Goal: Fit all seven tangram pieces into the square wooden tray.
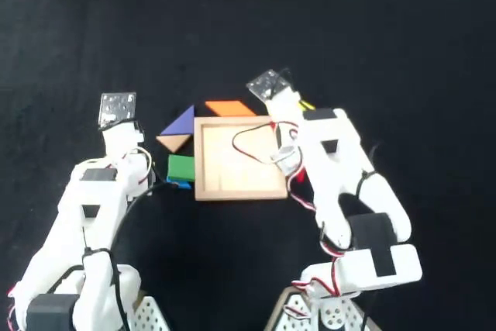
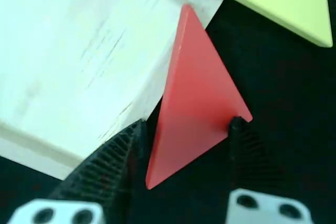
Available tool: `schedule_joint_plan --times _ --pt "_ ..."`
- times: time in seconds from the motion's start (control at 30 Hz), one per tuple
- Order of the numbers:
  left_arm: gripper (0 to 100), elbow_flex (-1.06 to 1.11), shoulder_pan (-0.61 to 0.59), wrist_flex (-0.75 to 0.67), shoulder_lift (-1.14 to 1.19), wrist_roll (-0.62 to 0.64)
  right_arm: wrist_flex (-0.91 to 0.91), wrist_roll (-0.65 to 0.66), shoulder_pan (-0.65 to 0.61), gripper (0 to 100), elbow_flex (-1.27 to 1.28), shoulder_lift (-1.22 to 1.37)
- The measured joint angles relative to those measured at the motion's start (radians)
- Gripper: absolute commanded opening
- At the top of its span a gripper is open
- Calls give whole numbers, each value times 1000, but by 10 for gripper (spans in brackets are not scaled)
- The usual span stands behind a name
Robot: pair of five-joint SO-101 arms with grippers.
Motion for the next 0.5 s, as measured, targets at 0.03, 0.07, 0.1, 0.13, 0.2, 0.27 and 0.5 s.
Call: schedule_joint_plan --times 0.03,0.07,0.1,0.13,0.2,0.27,0.5 --pt "106 0 0 0 0 0 0 0 0 257 -2 2" --pt "106 0 0 0 0 0 0 0 0 257 -2 3" --pt "106 0 0 0 0 0 0 0 0 257 -2 8" --pt "105 0 0 0 0 0 -2 0 0 257 -2 8" --pt "105 0 0 0 0 0 -12 0 0 257 -2 8" --pt "105 0 0 0 0 0 -21 0 8 257 -2 9" --pt "105 0 0 0 0 0 -48 55 28 258 -2 11"
